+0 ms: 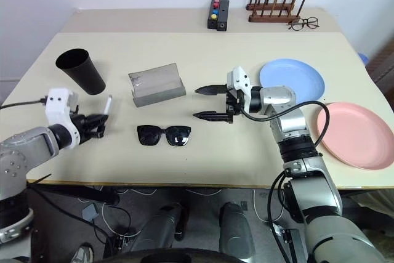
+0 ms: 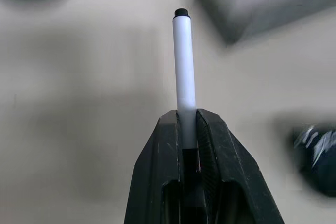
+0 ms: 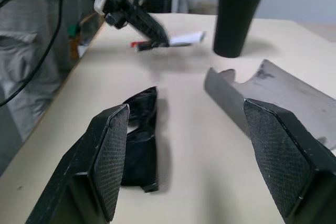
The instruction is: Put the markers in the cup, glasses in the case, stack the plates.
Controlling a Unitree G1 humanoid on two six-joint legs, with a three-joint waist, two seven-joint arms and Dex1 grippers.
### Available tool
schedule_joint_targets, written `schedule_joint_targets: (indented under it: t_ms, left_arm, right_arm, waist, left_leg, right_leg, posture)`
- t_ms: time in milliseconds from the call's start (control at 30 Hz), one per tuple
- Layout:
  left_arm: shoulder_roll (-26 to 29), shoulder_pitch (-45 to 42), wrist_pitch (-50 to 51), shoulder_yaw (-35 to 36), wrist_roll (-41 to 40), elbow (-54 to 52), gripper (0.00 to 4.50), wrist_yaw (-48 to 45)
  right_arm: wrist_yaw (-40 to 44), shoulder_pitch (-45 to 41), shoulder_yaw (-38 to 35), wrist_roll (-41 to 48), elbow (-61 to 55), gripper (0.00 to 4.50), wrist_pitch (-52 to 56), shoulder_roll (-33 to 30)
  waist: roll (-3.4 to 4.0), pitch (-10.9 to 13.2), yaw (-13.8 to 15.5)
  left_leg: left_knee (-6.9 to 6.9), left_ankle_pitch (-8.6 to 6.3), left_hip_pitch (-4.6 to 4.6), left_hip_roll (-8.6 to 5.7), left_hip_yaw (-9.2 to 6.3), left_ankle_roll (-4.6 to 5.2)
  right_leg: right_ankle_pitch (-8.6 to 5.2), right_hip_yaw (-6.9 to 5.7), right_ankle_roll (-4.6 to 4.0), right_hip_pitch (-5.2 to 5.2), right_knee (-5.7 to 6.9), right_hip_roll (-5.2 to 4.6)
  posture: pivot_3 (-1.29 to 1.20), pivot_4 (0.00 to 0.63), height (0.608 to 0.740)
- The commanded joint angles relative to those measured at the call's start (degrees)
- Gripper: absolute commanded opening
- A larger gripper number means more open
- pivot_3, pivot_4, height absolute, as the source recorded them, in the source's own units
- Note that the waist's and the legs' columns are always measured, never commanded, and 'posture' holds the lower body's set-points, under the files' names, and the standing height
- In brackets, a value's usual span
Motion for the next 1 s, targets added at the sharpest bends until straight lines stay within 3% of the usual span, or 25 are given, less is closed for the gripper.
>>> schedule_joint_targets:
  t_ms: [33, 400, 700, 1000]
  left_arm:
    - [0.53, -1.07, -15.00, -1.78, 9.99, -1.87, 0.43, 4.20]
    - [-6.48, -15.76, -48.18, 0.68, 21.08, 21.27, 0.43, 14.79]
    - [-4.27, -22.94, -67.64, -1.02, 25.60, 38.87, 0.43, 13.84]
    - [-1.47, -32.24, -87.45, -4.01, 31.41, 65.25, 0.43, 15.41]
  right_arm:
    - [-3.42, -3.85, -2.52, -0.04, 2.31, 3.53, -2.96, 2.02]
    - [-11.20, -8.54, -4.70, -1.85, 11.64, 3.53, -8.68, 7.99]
    - [-12.65, -8.26, -5.04, -1.85, 11.91, 3.53, -9.78, 10.61]
    - [-14.28, -6.75, -5.11, -1.25, 9.65, 3.53, -8.55, 12.13]
  waist:
    - [0.00, 0.00, -0.12]
    - [-0.05, -0.01, 0.11]
    - [-0.05, -0.02, -0.19]
    - [-0.05, -0.02, -0.12]
  left_leg:
    - [-0.01, 0.01, 0.00, 0.01, 0.02, -0.01]
    - [0.03, 0.10, 0.02, 0.05, 0.04, 0.04]
    - [0.01, 0.14, 0.03, 0.06, 0.04, 0.10]
    - [0.05, 0.15, 0.03, 0.04, 0.01, 0.12]
  right_leg:
    - [0.01, 0.00, -0.02, -0.01, 0.00, 0.00]
    - [0.07, -0.02, -0.06, 0.03, -0.01, 0.10]
    - [0.10, -0.02, -0.02, -0.02, 0.05, 0.14]
    - [0.15, -0.03, 0.02, -0.02, 0.09, 0.14]
  posture:
    - [0.00, 0.150, 0.740]
    - [0.00, 0.150, 0.740]
    - [0.00, 0.150, 0.740]
    - [0.00, 0.150, 0.740]
